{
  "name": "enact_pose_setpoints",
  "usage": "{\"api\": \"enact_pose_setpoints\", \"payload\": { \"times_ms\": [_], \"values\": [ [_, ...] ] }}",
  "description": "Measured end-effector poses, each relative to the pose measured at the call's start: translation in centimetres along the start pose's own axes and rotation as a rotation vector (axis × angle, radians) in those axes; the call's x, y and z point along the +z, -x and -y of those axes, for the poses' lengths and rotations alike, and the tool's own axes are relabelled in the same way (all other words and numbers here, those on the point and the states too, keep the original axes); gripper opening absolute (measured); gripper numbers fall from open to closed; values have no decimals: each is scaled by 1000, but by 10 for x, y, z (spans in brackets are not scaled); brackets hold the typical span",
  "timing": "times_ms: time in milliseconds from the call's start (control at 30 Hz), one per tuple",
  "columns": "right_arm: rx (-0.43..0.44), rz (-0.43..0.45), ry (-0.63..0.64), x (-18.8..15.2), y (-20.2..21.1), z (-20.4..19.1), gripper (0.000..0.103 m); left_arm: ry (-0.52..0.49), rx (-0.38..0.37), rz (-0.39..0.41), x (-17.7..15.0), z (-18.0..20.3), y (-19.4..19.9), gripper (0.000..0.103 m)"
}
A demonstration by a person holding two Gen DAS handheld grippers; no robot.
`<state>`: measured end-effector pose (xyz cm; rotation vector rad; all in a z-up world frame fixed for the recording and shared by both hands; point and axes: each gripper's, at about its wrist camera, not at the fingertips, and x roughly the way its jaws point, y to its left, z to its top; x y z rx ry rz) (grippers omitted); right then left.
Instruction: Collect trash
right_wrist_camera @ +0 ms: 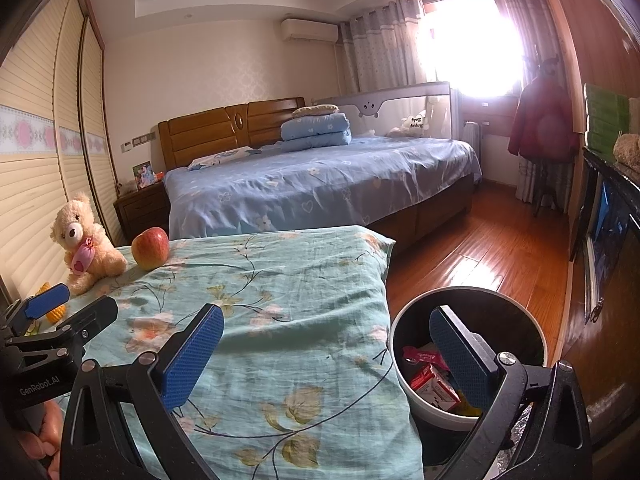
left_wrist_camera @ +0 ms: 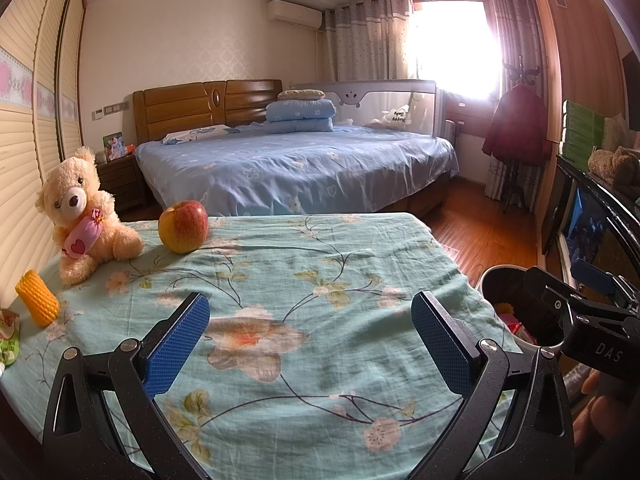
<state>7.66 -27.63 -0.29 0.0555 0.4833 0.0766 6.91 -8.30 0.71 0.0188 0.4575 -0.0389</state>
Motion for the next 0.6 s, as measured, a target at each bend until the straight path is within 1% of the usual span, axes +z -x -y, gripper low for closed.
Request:
{"api": "enact_pose_setpoints", "payload": {
  "times_ms": [300, 600],
  "values": [
    [3, -7, 3, -2, -1, -2, 103, 4, -7, -21, -2, -4, -3, 103],
    [12, -41, -4, -5, -12, -4, 103, 12, -8, -56, -7, -14, -13, 103]
  ]
}}
